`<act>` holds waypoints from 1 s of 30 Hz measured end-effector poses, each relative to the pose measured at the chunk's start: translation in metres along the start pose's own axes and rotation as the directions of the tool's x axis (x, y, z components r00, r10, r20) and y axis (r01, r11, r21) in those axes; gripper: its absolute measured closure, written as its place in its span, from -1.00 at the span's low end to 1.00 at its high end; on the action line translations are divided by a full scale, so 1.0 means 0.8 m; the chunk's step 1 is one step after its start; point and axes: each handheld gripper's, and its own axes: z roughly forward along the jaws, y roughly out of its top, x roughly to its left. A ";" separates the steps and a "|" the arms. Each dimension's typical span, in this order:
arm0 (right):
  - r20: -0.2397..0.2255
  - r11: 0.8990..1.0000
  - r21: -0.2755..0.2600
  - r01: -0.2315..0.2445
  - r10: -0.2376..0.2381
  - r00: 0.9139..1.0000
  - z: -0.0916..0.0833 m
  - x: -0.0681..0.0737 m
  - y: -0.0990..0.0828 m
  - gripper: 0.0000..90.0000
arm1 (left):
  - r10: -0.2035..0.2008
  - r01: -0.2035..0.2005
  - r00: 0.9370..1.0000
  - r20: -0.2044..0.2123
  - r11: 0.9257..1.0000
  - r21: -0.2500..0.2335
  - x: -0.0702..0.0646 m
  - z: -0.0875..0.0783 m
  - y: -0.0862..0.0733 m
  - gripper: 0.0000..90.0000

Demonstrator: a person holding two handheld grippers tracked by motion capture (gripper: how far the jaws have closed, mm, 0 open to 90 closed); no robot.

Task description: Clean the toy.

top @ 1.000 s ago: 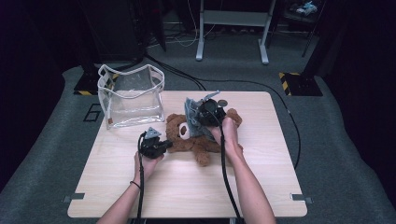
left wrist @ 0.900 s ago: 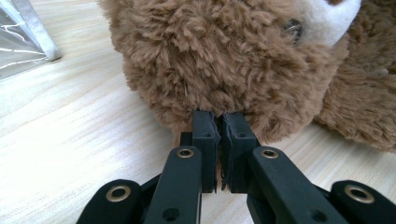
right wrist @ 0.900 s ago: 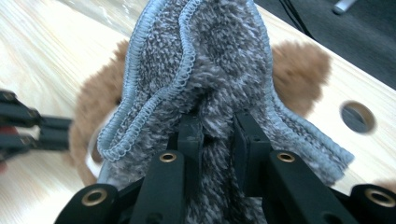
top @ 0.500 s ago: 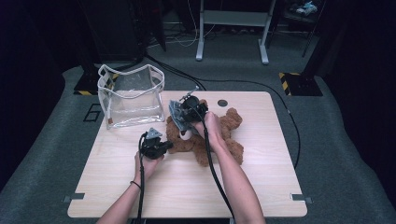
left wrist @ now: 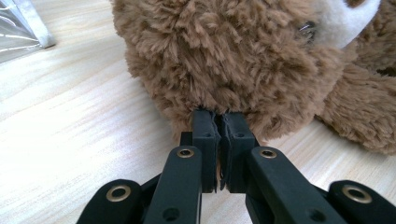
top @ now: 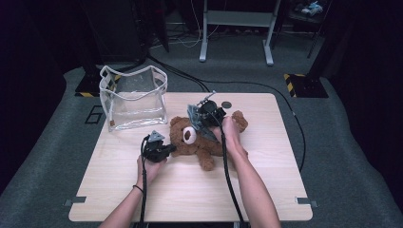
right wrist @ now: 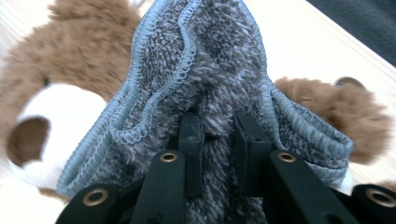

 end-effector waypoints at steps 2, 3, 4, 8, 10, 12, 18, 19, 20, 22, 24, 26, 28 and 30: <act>0.011 1.000 0.002 -0.005 0.005 1.000 -0.004 -0.006 -0.005 0.67 | -0.004 0.004 1.000 -0.001 1.000 -0.002 0.000 0.000 -0.001 0.91; 0.011 1.000 0.002 -0.005 0.005 1.000 -0.004 -0.006 -0.005 0.67 | -0.004 0.004 1.000 -0.001 1.000 -0.002 0.000 0.000 -0.001 0.91; 0.027 1.000 0.005 -0.025 0.025 0.999 -0.008 -0.011 -0.009 0.67 | -0.005 0.005 1.000 0.000 1.000 -0.003 0.000 0.000 -0.001 0.91; 0.050 0.999 0.008 -0.032 0.032 0.998 -0.016 -0.024 -0.018 0.68 | -0.004 0.004 1.000 -0.002 1.000 -0.007 0.001 0.000 -0.001 0.91; 0.057 0.999 0.007 -0.035 0.035 0.998 -0.017 -0.028 -0.021 0.68 | -0.008 0.008 1.000 -0.001 1.000 -0.008 0.001 0.000 -0.002 0.91; 0.081 0.998 0.016 -0.061 0.059 0.995 -0.022 -0.044 -0.030 0.68 | -0.007 0.007 1.000 -0.001 1.000 -0.008 0.001 0.000 -0.002 0.91; 0.134 0.993 0.036 -0.115 0.109 0.985 -0.027 -0.076 -0.052 0.68 | -0.006 0.006 1.000 0.002 1.000 -0.002 0.002 -0.001 -0.002 0.91; 0.139 0.991 0.039 -0.130 0.123 0.983 -0.027 -0.080 -0.056 0.68 | -0.009 0.009 1.000 -0.001 1.000 -0.012 0.002 0.000 -0.002 0.91; 0.153 0.990 0.045 -0.132 0.123 0.981 -0.027 -0.086 -0.060 0.68 | -0.008 0.008 1.000 0.000 1.000 -0.012 0.002 0.000 -0.002 0.91; 0.189 0.986 0.060 -0.154 0.141 0.972 -0.028 -0.096 -0.069 0.68 | -0.007 0.007 1.000 0.001 1.000 -0.013 0.002 0.000 -0.002 0.91; 0.194 0.981 0.068 -0.182 0.165 0.967 -0.028 -0.105 -0.076 0.67 | -0.006 0.006 1.000 -0.002 1.000 -0.011 0.002 -0.001 -0.002 0.91; 0.205 0.978 0.062 -0.201 0.184 0.961 -0.032 -0.113 -0.082 0.67 | -0.008 0.008 1.000 -0.001 1.000 -0.015 0.001 0.000 -0.002 0.91; 0.205 0.977 0.045 -0.210 0.197 0.959 -0.038 -0.119 -0.085 0.67 | -0.006 0.006 1.000 0.000 1.000 -0.016 0.002 0.000 -0.002 0.91; 0.194 0.976 0.021 -0.216 0.208 0.959 -0.045 -0.119 -0.082 0.67 | -0.002 0.001 1.000 -0.003 1.000 -0.017 0.002 0.000 -0.002 0.91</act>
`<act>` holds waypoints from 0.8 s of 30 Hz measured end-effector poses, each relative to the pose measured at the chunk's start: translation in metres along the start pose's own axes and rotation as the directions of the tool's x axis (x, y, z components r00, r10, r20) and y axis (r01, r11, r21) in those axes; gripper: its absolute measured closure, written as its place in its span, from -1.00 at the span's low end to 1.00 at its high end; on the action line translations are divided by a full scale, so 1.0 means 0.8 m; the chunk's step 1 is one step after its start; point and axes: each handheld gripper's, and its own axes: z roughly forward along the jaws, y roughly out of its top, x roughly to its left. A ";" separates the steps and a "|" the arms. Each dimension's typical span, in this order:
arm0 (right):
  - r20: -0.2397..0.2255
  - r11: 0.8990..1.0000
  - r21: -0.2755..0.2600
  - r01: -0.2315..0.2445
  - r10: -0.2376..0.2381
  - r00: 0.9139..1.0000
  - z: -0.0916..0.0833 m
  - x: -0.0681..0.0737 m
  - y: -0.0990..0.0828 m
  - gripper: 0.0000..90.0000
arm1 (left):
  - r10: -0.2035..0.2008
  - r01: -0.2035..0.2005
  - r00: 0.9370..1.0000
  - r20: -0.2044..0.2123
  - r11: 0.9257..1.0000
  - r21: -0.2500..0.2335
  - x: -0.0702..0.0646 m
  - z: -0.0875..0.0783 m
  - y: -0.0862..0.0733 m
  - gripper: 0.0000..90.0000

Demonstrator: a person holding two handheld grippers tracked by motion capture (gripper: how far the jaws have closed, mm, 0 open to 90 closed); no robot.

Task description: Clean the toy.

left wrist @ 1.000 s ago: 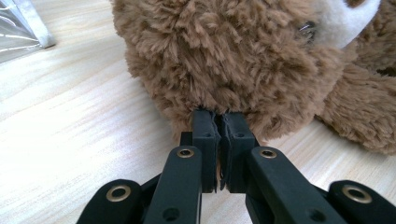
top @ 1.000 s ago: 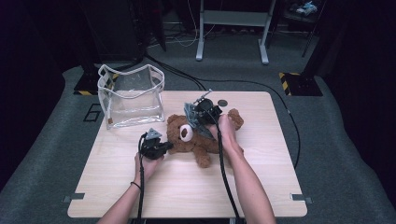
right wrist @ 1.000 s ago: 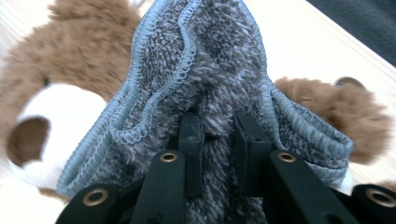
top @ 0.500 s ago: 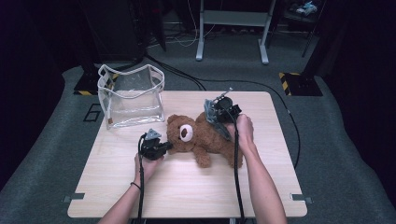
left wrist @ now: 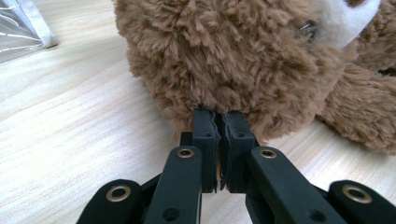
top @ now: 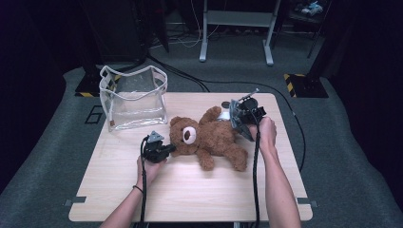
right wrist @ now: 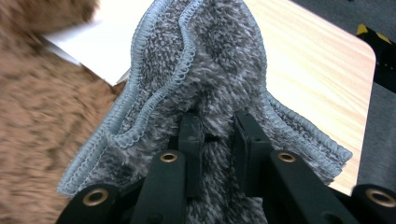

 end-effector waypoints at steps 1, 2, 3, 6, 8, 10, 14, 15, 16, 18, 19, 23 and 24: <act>0.000 1.000 -0.007 0.001 -0.001 1.000 -0.004 0.002 0.002 0.67 | -0.003 0.003 1.000 0.000 1.000 0.002 0.000 0.000 0.000 0.91; -0.009 1.000 -0.013 0.005 -0.005 1.000 -0.006 0.004 0.005 0.67 | -0.002 0.002 1.000 0.000 1.000 0.001 -0.001 0.000 0.000 0.91; -0.033 1.000 -0.028 0.004 -0.005 0.999 -0.009 0.006 0.008 0.67 | -0.002 0.002 1.000 -0.001 1.000 0.001 -0.001 0.000 0.000 0.91; -0.096 0.998 -0.065 0.003 -0.009 0.995 -0.015 0.020 0.019 0.67 | 0.001 -0.001 1.000 0.000 1.000 0.005 -0.001 0.000 0.001 0.91; -0.123 0.998 -0.068 0.006 -0.014 0.992 -0.014 0.033 0.026 0.67 | 0.001 -0.001 1.000 -0.001 1.000 0.007 -0.001 0.001 0.001 0.91; -0.152 0.998 -0.061 0.018 -0.027 0.988 -0.006 0.042 0.031 0.67 | 0.003 -0.002 1.000 -0.002 1.000 0.008 -0.001 0.001 0.001 0.91; -0.142 1.000 -0.024 0.007 -0.011 0.990 0.013 0.051 0.031 0.67 | -0.001 0.001 1.000 -0.002 1.000 0.003 -0.001 0.000 0.000 0.91; -0.142 1.000 -0.024 0.007 -0.011 0.990 0.013 0.051 0.031 0.67 | -0.001 0.001 1.000 -0.002 1.000 0.003 -0.001 0.000 0.000 0.91; -0.143 1.000 -0.014 -0.008 0.006 0.990 0.019 0.046 0.028 0.67 | 0.002 -0.002 1.000 -0.001 1.000 0.003 -0.001 0.000 0.000 0.91; -0.121 1.000 -0.006 -0.006 0.006 0.993 0.021 0.042 0.024 0.67 | 0.002 -0.002 1.000 -0.001 1.000 0.002 0.000 0.000 0.000 0.91; -0.119 1.000 -0.006 -0.010 0.010 0.993 0.022 0.039 0.022 0.67 | 0.002 -0.002 1.000 0.000 1.000 0.003 0.000 0.000 0.000 0.91; -0.088 1.000 0.008 -0.027 0.028 0.996 0.024 0.022 0.013 0.67 | 0.004 -0.004 1.000 0.001 1.000 0.006 0.000 0.000 0.001 0.91; -0.082 0.999 0.012 -0.038 0.039 0.996 0.025 0.019 0.010 0.67 | 0.004 -0.004 1.000 0.001 1.000 0.006 0.000 0.000 0.001 0.91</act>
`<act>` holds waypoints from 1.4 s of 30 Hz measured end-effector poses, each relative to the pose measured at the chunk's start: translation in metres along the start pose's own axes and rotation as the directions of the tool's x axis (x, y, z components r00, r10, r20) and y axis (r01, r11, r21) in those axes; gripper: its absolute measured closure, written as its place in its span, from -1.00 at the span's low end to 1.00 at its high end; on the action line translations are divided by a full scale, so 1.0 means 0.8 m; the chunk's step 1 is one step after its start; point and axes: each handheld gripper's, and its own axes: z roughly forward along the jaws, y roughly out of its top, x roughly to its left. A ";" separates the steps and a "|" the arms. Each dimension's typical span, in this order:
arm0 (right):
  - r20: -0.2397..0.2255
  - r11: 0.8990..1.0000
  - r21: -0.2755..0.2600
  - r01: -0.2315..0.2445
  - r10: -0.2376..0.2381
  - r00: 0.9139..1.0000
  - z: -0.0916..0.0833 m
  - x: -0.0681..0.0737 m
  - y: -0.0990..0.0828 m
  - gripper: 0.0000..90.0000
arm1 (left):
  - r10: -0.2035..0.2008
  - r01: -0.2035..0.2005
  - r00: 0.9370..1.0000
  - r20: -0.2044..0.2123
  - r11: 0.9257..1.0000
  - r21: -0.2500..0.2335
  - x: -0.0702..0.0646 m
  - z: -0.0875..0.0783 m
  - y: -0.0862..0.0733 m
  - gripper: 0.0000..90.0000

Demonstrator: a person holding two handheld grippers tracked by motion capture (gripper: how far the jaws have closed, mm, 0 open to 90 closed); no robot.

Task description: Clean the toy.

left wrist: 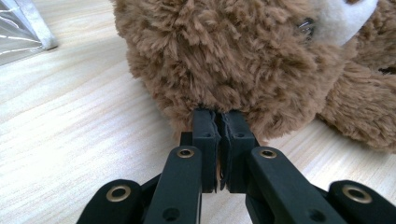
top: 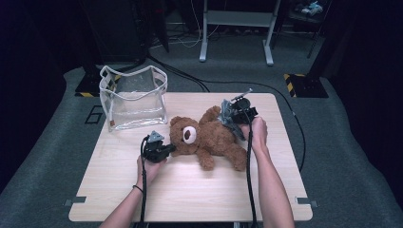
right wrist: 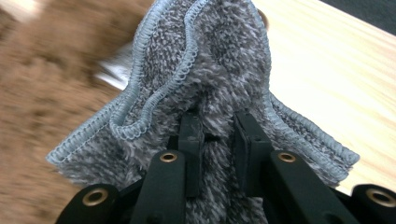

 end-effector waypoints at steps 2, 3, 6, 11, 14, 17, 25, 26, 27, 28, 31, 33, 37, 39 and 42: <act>0.011 1.000 0.012 -0.014 0.014 1.000 0.002 -0.009 -0.006 0.67 | 0.001 -0.001 1.000 0.005 1.000 0.006 0.001 -0.001 0.000 0.91; 0.011 1.000 0.012 -0.014 0.014 1.000 0.002 -0.009 -0.006 0.67 | 0.001 -0.001 1.000 0.005 1.000 0.006 0.001 -0.001 0.000 0.91; 0.037 0.999 0.022 -0.025 0.024 0.999 0.006 -0.027 -0.014 0.67 | 0.000 0.000 1.000 0.001 1.000 0.001 0.000 0.000 0.000 0.91; 0.084 0.998 0.037 -0.059 0.056 0.995 0.005 -0.049 -0.029 0.67 | -0.002 0.002 1.000 -0.001 1.000 0.000 0.000 0.001 0.001 0.91; 0.072 0.998 -0.003 -0.069 0.069 0.995 -0.010 -0.051 -0.031 0.66 | -0.003 0.003 1.000 0.001 1.000 0.004 0.001 0.001 0.001 0.91; 0.048 0.997 -0.058 -0.044 0.047 0.998 -0.029 -0.041 -0.029 0.66 | -0.003 0.003 1.000 0.001 1.000 0.005 0.002 0.001 0.001 0.91; -0.031 0.989 -0.140 0.044 -0.049 0.998 -0.052 0.008 -0.026 0.66 | -0.003 0.003 1.000 0.000 1.000 0.011 0.002 0.002 0.002 0.91; -0.060 0.989 -0.135 0.055 -0.063 0.996 -0.048 0.017 -0.027 0.66 | -0.003 0.003 1.000 0.000 1.000 0.012 0.002 0.002 0.002 0.91; -0.067 0.989 -0.131 0.066 -0.076 0.995 -0.043 0.021 -0.028 0.66 | -0.003 0.003 1.000 -0.001 1.000 0.014 0.002 0.002 0.003 0.91; -0.074 0.990 -0.119 0.075 -0.084 0.994 -0.038 0.025 -0.030 0.66 | -0.004 0.004 1.000 0.000 1.000 0.008 0.002 0.002 0.003 0.91; -0.073 0.992 -0.100 0.078 -0.085 0.994 -0.023 0.028 -0.036 0.66 | -0.004 0.004 1.000 0.001 1.000 0.006 0.002 0.002 0.002 0.91; -0.079 0.994 -0.100 0.053 -0.062 0.995 -0.019 0.021 -0.037 0.66 | -0.002 0.002 1.000 0.004 1.000 0.010 0.003 0.001 0.003 0.91; -0.022 0.997 -0.064 0.040 -0.041 0.999 -0.013 0.007 -0.041 0.67 | -0.004 0.004 1.000 0.003 1.000 0.005 0.003 0.001 0.003 0.91; -0.003 0.998 -0.053 0.038 -0.038 0.999 -0.011 0.002 -0.043 0.67 | -0.003 0.003 1.000 0.003 1.000 0.005 0.003 0.001 0.003 0.91; 0.060 1.000 -0.015 -0.014 0.015 0.998 -0.002 -0.026 -0.055 0.67 | -0.005 0.005 1.000 0.002 1.000 0.004 0.003 0.002 0.003 0.91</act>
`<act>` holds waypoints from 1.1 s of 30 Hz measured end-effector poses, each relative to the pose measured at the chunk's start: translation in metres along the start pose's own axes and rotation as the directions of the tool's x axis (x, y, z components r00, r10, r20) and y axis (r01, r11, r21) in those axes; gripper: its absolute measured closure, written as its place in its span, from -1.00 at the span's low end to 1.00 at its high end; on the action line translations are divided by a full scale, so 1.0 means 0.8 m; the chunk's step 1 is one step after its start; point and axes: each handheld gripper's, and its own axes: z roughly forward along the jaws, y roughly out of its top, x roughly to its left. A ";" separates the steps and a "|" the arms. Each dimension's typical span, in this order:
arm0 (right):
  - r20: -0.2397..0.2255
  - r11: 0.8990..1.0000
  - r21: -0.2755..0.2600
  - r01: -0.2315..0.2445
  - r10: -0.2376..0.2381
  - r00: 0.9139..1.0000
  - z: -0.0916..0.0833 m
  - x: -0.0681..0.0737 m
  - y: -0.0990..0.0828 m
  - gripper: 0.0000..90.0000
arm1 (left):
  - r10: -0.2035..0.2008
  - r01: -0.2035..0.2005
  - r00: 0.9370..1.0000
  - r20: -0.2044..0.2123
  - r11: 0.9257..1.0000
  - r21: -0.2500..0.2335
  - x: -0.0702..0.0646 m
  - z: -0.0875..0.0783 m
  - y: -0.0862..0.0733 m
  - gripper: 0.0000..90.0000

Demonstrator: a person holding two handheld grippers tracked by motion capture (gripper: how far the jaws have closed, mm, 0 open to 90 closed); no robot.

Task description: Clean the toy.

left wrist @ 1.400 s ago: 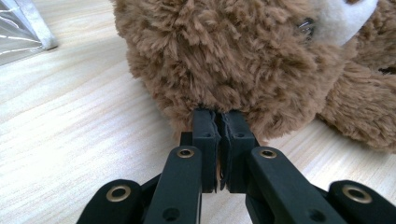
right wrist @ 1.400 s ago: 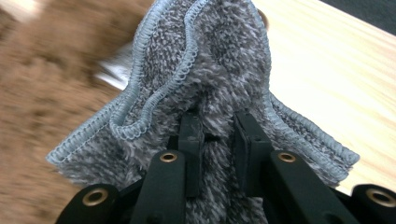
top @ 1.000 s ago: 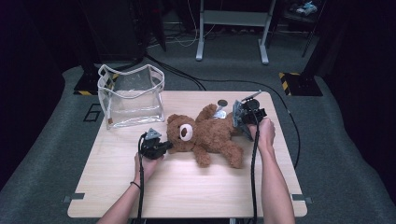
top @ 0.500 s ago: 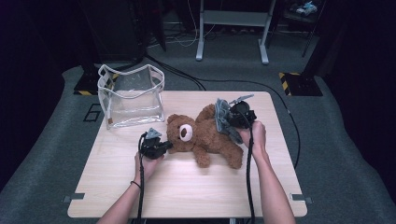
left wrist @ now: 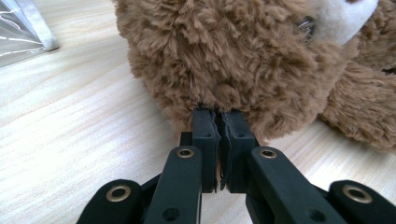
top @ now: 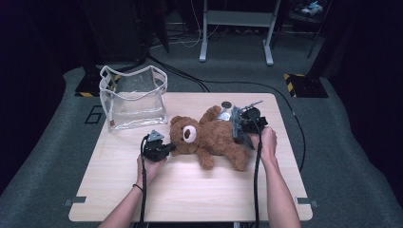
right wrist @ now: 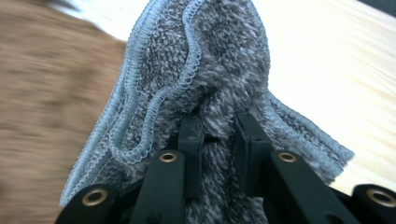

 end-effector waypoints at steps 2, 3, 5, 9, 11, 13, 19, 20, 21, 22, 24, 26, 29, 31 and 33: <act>0.019 1.000 0.008 -0.027 0.027 0.999 0.003 -0.013 -0.006 0.66 | 0.001 -0.001 1.000 0.001 1.000 0.001 0.000 0.000 0.000 0.91; 0.025 0.999 0.015 -0.051 0.051 0.998 0.003 -0.018 -0.010 0.66 | 0.001 -0.001 1.000 0.001 1.000 0.002 0.001 0.000 0.000 0.91; 0.045 0.998 0.008 -0.065 0.064 0.997 0.000 -0.027 -0.017 0.66 | 0.000 0.000 1.000 0.000 1.000 0.003 0.001 0.001 -0.001 0.91; 0.048 0.997 -0.011 -0.082 0.082 0.995 -0.011 -0.032 -0.025 0.66 | 0.001 -0.001 1.000 0.000 1.000 0.003 0.001 0.001 -0.001 0.91; 0.003 0.997 -0.049 -0.061 0.061 0.998 -0.025 -0.026 -0.030 0.66 | 0.002 -0.002 1.000 -0.001 1.000 0.004 0.001 0.001 0.000 0.91; -0.025 0.997 -0.068 -0.044 0.043 0.999 -0.028 -0.022 -0.031 0.66 | 0.003 -0.003 1.000 -0.001 1.000 0.005 0.001 0.001 0.000 0.91; -0.141 0.995 -0.055 0.089 -0.096 0.985 -0.029 0.013 -0.037 0.66 | 0.007 -0.007 1.000 0.001 1.000 0.013 0.001 0.001 0.000 0.91; -0.146 0.994 -0.047 0.098 -0.104 0.984 -0.025 0.014 -0.036 0.66 | 0.006 -0.006 1.000 0.000 1.000 0.010 0.001 0.001 0.000 0.91; -0.150 0.994 -0.043 0.102 -0.107 0.983 -0.020 0.014 -0.035 0.66 | 0.006 -0.006 1.000 0.001 1.000 0.010 0.001 0.001 0.000 0.91; -0.160 0.994 -0.029 0.106 -0.109 0.981 -0.015 0.015 -0.034 0.66 | 0.005 -0.005 1.000 0.001 1.000 0.010 0.001 0.001 0.000 0.91; -0.166 0.994 -0.015 0.105 -0.106 0.980 -0.011 0.015 -0.033 0.66 | 0.005 -0.005 1.000 0.002 1.000 0.010 0.001 0.002 0.000 0.91; -0.166 0.996 -0.001 0.091 -0.090 0.982 -0.002 0.013 -0.030 0.66 | 0.006 -0.006 1.000 0.001 1.000 0.007 0.001 0.002 0.000 0.91; -0.097 0.996 0.046 0.074 -0.069 0.993 0.011 0.008 -0.023 0.66 | 0.004 -0.004 1.000 0.003 1.000 0.006 0.002 0.002 0.000 0.91; -0.065 0.995 0.070 0.073 -0.068 0.996 0.016 0.005 -0.022 0.66 | 0.000 0.000 1.000 0.005 1.000 0.004 0.002 0.002 0.000 0.91; -0.013 0.995 0.097 0.014 -0.013 1.000 0.025 -0.011 -0.024 0.66 | -0.001 0.001 1.000 0.006 1.000 0.005 0.003 0.001 0.000 0.91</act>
